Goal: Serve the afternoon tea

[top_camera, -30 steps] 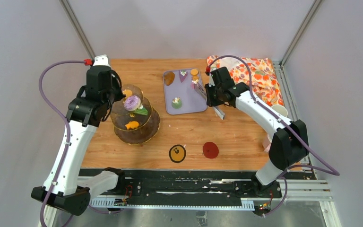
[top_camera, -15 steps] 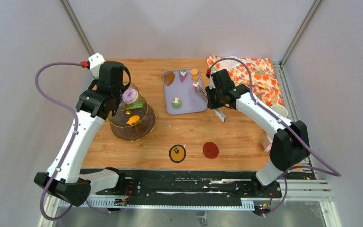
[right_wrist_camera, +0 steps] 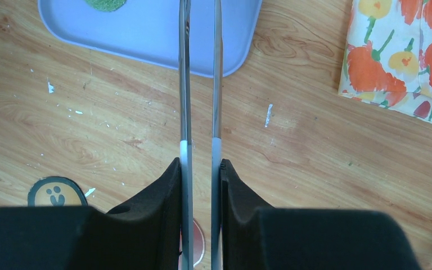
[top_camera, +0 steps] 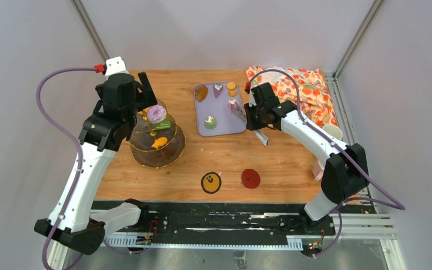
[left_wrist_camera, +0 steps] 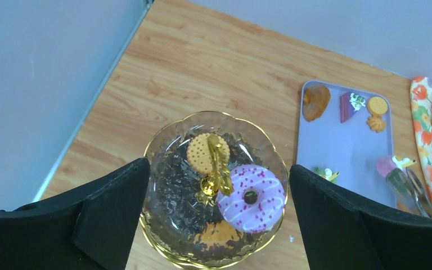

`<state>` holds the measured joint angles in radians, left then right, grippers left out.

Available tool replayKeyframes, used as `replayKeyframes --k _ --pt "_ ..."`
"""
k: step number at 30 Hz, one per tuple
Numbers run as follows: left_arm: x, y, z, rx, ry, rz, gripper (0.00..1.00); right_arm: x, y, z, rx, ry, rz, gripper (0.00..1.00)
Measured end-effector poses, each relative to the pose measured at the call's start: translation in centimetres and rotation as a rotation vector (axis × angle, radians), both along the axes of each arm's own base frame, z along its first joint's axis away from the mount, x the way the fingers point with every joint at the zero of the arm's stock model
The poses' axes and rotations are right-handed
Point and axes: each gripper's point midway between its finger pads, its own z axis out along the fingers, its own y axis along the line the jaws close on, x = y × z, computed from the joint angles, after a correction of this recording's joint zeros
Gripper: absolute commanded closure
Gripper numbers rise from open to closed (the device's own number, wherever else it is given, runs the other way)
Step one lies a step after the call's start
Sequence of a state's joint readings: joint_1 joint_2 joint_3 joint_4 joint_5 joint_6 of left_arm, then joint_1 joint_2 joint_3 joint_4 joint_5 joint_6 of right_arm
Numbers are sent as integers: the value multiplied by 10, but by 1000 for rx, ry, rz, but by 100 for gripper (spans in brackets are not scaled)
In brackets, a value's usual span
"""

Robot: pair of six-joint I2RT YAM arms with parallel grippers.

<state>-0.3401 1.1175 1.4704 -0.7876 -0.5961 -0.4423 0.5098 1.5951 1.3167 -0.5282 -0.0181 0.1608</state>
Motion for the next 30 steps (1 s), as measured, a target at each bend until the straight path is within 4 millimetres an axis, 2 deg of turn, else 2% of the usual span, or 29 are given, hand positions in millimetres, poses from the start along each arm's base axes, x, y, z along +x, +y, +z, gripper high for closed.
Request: replayKeyframes --k 5,9,12,18,21,25,30 --pt "-13 -4 23 147 -21 -169 2 -1 1 0 4 3 4 99" --pt "-15 -8 32 218 -13 -306 2 -1 2 0 10 6 11 99" --pt "-14 -8 30 248 -1 -381 2 -2 3 0 15 9 15 99" --pt "-19 -21 18 326 -21 -529 2 -2 4 0 15 9 22 99" --pt "-18 -22 21 342 -6 -577 2 -3 5 0 18 11 29 100" --pt "-7 -28 31 336 -1 -650 1 -4 6 0 24 14 38 99" --pt "3 -18 10 247 72 -701 2 -7 8 0 30 23 54 99"
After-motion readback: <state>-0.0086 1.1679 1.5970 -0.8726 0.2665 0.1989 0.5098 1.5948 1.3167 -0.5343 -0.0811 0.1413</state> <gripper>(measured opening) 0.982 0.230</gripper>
